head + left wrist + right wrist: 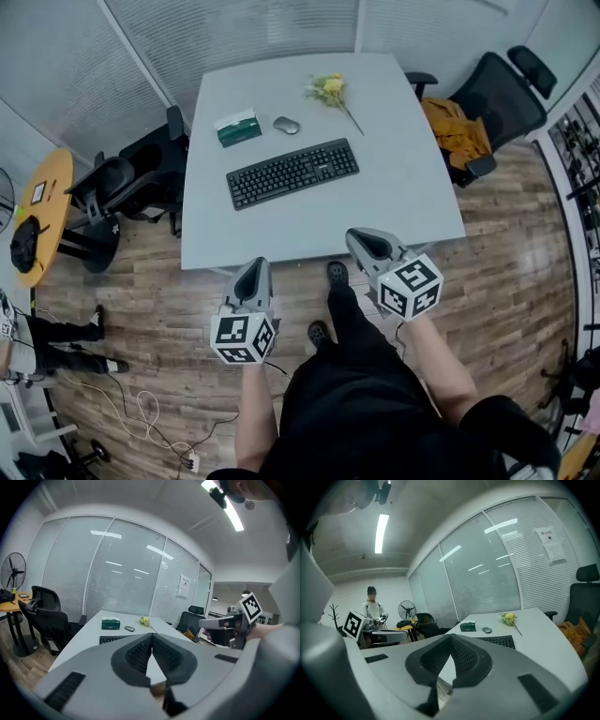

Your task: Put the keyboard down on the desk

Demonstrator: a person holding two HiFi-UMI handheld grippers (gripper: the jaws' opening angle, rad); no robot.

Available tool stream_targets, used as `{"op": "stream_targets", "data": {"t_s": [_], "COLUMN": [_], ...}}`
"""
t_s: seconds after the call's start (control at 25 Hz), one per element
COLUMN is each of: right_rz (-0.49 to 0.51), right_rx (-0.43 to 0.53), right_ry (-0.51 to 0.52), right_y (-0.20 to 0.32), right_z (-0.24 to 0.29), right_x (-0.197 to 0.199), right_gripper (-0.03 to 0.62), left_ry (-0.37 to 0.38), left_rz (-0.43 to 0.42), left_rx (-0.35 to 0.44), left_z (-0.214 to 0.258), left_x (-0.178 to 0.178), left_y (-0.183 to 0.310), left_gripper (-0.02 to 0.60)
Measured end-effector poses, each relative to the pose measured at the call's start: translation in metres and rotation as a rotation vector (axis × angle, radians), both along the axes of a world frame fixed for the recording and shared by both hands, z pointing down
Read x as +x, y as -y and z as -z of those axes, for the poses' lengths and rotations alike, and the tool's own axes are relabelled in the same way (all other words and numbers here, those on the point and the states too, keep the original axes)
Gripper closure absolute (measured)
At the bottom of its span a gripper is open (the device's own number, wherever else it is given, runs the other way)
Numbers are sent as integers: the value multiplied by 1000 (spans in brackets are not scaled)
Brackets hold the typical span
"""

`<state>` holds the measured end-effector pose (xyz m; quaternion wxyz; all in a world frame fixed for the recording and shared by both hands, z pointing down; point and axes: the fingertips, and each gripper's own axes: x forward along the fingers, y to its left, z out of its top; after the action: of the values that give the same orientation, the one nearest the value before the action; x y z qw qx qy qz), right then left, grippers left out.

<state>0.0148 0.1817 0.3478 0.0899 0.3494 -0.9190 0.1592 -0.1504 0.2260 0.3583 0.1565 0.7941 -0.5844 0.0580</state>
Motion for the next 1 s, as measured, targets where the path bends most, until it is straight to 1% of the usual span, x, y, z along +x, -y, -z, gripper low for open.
{"op": "stream_targets", "data": {"t_s": [0.2, 0.32, 0.4, 0.6, 1.0], "right_rz": [21, 39, 50, 74, 52], "right_rx": [36, 56, 68, 100, 103], "right_ry": [1, 15, 16, -22, -8], "right_y": [-27, -37, -45, -55, -62], "right_z": [10, 19, 24, 28, 35], "right_x": [-9, -14, -14, -15, 2], "right_gripper": [583, 585, 585, 585, 586], "left_ry": [-10, -25, -21, -21, -20], "left_rz": [-13, -22, -30, -36, -74], "left_rx": [31, 39, 42, 45, 50], "left_z": [15, 20, 22, 23, 25], "left_x": [-1, 1, 5, 10, 31], "left_y": [-22, -29, -33, -40, -37], "left_gripper": [583, 583, 583, 583, 583]}}
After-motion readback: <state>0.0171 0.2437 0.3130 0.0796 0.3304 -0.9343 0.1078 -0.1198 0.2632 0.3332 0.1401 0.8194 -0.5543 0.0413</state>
